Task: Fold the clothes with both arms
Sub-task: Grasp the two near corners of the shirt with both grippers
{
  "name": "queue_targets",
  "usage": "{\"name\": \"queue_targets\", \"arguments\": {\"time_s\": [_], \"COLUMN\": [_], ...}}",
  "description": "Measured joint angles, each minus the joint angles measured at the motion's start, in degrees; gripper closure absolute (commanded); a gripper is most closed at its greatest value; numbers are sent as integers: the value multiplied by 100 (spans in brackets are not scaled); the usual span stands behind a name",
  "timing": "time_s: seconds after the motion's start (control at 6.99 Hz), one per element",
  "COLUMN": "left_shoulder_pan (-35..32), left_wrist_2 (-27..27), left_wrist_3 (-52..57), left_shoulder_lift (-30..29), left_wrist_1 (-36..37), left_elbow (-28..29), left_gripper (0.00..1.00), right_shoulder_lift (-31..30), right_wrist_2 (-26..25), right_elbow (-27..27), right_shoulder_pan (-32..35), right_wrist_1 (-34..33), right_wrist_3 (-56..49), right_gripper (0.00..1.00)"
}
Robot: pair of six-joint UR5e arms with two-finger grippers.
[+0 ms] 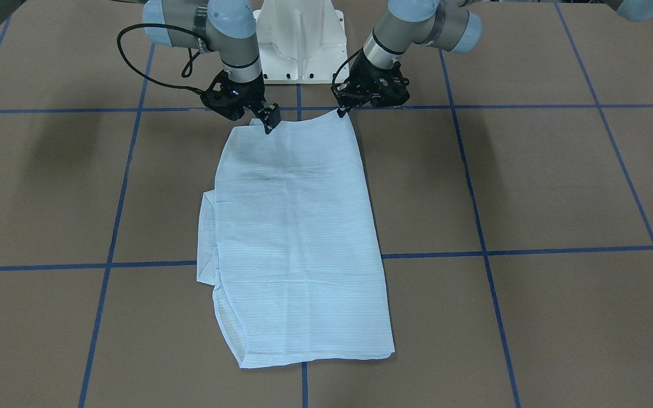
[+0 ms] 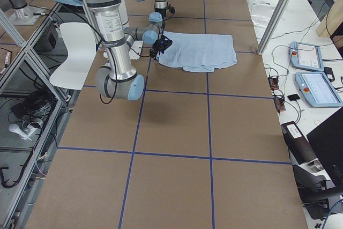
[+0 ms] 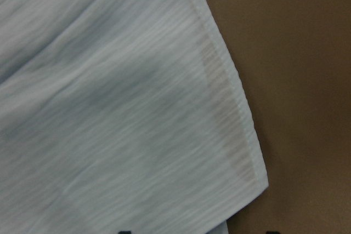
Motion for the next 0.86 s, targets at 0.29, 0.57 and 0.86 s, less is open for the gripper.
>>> {"name": "queue_targets", "arguments": {"time_s": [0.29, 0.57, 0.86], "left_shoulder_pan": [-2, -2, 0], "left_wrist_2": [0, 0, 0], "left_wrist_3": [0, 0, 0], "left_shoulder_lift": [3, 1, 1], "left_wrist_1": [0, 0, 0], "left_elbow": [0, -3, -3], "left_gripper": [100, 100, 100], "right_shoulder_lift": [7, 8, 4], "right_wrist_2": [6, 9, 9], "right_elbow": [-3, -7, -45], "right_shoulder_pan": [-8, -17, -38], "right_wrist_1": [0, -7, -10], "right_wrist_3": [0, 0, -2], "right_gripper": [30, 29, 30]}}
